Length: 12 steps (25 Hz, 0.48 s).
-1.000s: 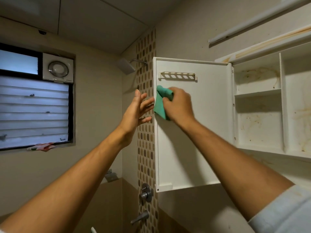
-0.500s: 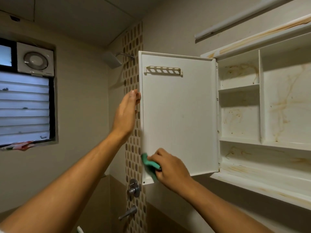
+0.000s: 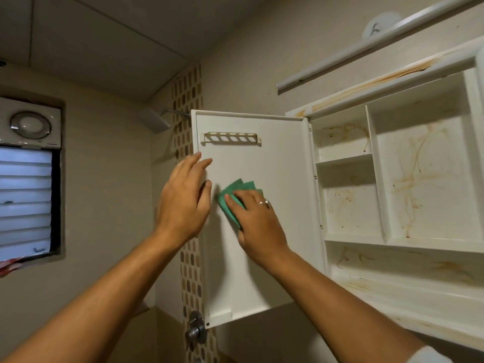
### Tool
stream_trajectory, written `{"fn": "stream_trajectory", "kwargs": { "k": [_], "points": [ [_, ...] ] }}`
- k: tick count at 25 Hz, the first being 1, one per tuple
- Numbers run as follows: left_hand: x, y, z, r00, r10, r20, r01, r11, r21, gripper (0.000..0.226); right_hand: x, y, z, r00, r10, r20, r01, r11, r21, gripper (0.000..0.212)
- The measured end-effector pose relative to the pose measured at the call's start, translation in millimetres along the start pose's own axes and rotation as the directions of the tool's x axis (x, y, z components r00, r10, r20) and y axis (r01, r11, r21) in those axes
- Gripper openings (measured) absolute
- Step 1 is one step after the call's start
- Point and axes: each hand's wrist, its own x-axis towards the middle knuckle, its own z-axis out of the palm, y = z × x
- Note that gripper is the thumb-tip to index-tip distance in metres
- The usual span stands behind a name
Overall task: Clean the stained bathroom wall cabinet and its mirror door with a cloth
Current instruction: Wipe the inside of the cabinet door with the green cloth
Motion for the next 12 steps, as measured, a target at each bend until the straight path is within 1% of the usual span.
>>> {"fn": "stream_trajectory", "kwargs": {
  "k": [1, 2, 3, 4, 5, 6, 7, 8, 9, 10, 11, 12],
  "points": [
    [3.9, -1.8, -1.4, 0.999, 0.017, 0.051, -0.018, 0.999, 0.029, 0.051, -11.8, 13.8, 4.5, 0.998, -0.056, -0.003, 0.056, 0.997, -0.044, 0.065],
    [7.3, -5.0, -3.8, 0.995, 0.035, 0.098, -0.04, 0.998, 0.05, 0.053, -19.6, 32.7, 6.0, 0.998, -0.059, -0.032, 0.057, 0.996, -0.062, 0.066],
    [11.1, -9.7, -7.7, 0.99, 0.055, 0.133, -0.063, 0.996, 0.06, 0.055, -22.2, 51.6, 6.3, 0.997, 0.023, -0.08, -0.027, 0.998, -0.058, 0.068],
    [13.8, -13.9, -12.3, 0.986, 0.068, 0.151, -0.077, 0.995, 0.056, 0.055, -21.6, 66.2, 5.5, 0.976, 0.184, -0.115, -0.186, 0.983, -0.006, 0.069],
    [15.9, -17.1, -16.9, 0.985, 0.076, 0.152, -0.084, 0.996, 0.043, 0.055, -15.6, 74.6, 6.2, 0.917, 0.374, -0.141, -0.365, 0.927, 0.082, 0.067],
    [17.4, -18.7, -20.4, 0.987, 0.08, 0.143, -0.085, 0.996, 0.03, 0.054, -5.2, 72.9, 7.6, 0.838, 0.522, -0.156, -0.498, 0.85, 0.171, 0.063],
    [19.6, -19.0, -21.9, 0.989, 0.079, 0.125, -0.083, 0.996, 0.023, 0.053, 10.0, 60.9, 7.5, 0.8, 0.575, -0.172, -0.534, 0.813, 0.233, 0.06],
    [22.1, -18.1, -21.5, 0.991, 0.078, 0.105, -0.08, 0.996, 0.023, 0.053, 26.4, 42.0, 5.2, 0.822, 0.539, -0.185, -0.488, 0.833, 0.261, 0.06],
    [24.6, -16.3, -19.6, 0.993, 0.077, 0.087, -0.08, 0.996, 0.033, 0.053, 40.3, 21.2, 3.7, 0.884, 0.425, -0.194, -0.378, 0.895, 0.238, 0.061],
    [28.2, -15.1, -17.2, 0.994, 0.078, 0.07, -0.082, 0.996, 0.047, 0.053, 50.1, 3.3, 2.7, 0.95, 0.262, -0.171, -0.23, 0.955, 0.187, 0.061],
    [31.8, -14.3, -15.8, 0.995, 0.078, 0.061, -0.082, 0.994, 0.069, 0.053, 56.3, -6.6, 0.1, 0.986, 0.092, -0.141, -0.071, 0.987, 0.144, 0.059],
    [35.9, -13.6, -16.1, 0.995, 0.083, 0.06, -0.088, 0.991, 0.098, 0.053, 61.4, -4.3, -6.4, 0.993, -0.051, -0.107, 0.063, 0.992, 0.112, 0.056]
  ]
}}
